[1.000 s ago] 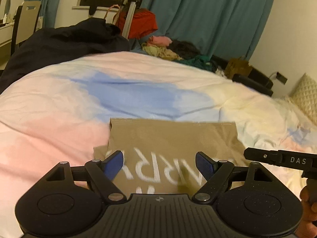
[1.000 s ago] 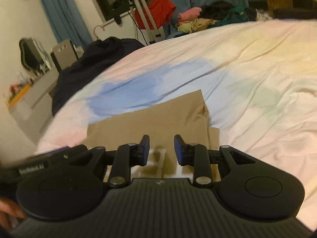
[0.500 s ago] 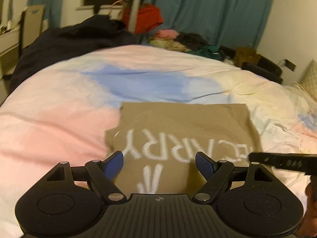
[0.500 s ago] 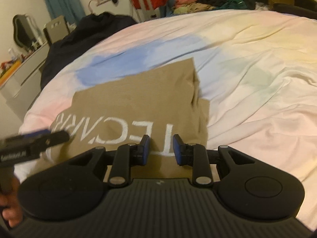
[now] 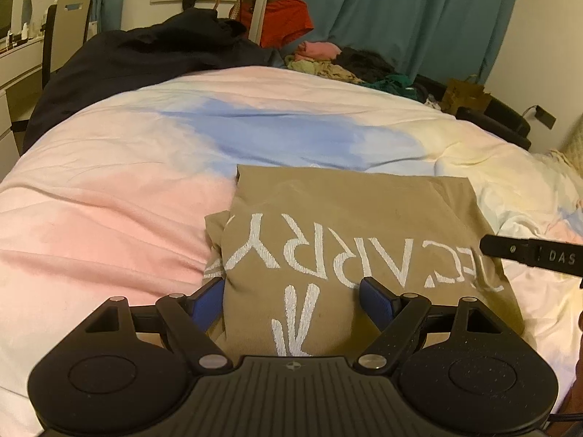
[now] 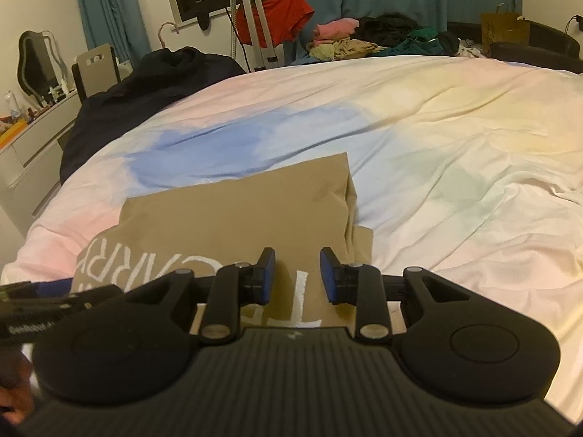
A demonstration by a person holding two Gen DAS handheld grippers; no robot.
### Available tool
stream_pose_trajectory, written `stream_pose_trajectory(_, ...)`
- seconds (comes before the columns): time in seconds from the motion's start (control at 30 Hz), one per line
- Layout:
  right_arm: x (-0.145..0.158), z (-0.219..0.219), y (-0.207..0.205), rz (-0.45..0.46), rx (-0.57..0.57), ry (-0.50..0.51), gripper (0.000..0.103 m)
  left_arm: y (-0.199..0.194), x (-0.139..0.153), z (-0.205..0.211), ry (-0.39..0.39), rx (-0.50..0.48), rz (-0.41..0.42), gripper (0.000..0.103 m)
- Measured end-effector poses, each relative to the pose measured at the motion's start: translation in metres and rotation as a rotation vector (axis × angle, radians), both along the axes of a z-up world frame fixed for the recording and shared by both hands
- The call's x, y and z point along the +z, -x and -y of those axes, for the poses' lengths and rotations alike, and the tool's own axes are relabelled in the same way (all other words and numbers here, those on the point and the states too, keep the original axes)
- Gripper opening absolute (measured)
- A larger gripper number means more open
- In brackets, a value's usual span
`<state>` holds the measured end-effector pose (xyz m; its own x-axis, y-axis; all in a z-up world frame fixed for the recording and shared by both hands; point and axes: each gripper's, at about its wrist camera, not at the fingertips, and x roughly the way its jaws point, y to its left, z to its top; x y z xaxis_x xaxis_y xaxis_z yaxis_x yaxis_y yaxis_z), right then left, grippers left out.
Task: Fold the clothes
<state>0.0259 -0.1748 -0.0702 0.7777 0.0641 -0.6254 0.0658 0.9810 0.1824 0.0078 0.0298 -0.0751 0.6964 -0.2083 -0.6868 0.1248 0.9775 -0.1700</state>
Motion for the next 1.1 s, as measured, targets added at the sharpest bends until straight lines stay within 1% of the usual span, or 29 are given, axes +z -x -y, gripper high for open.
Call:
stream_pose_trajectory(0.13, 0.001, -0.004, 0.0, -0.002, -0.008, 0.021, 0.031, -0.001, -0.003, -0.001, 0.01, -0.001, -0.015, 0.082)
stream_pose_trajectory(0.4, 0.002, -0.005, -0.003, -0.008, -0.02, 0.014, 0.031, -0.001, -0.005, 0.001, 0.005, -0.006, -0.014, 0.082)
stream_pose_trajectory(0.53, 0.001, -0.009, -0.004, -0.023, -0.025, 0.03, 0.031, -0.002, -0.006, 0.0, 0.008, -0.007, -0.02, 0.082)
stream_pose_trajectory(0.6, -0.002, -0.012, -0.007, -0.052, -0.017, 0.032, 0.031, -0.003, -0.006, 0.0, 0.008, -0.01, -0.023, 0.082)
stream_pose_trajectory(0.67, -0.012, -0.017, -0.011, -0.121, 0.001, 0.052, 0.029, -0.004, -0.007, 0.0, 0.012, -0.011, -0.025, 0.082)
stream_pose_trajectory(0.73, -0.017, -0.018, -0.01, -0.144, 0.009, 0.062, 0.03, -0.004, -0.007, 0.0, 0.013, -0.007, -0.026, 0.083)
stream_pose_trajectory(0.87, -0.017, -0.005, -0.006, -0.129, -0.003, -0.007, 0.03, -0.002, -0.002, 0.004, 0.001, 0.001, -0.02, 0.083)
stream_pose_trajectory(1.1, -0.012, -0.001, -0.004, -0.101, -0.046, -0.032, 0.031, 0.001, -0.002, 0.014, -0.042, -0.035, 0.005, 0.083)
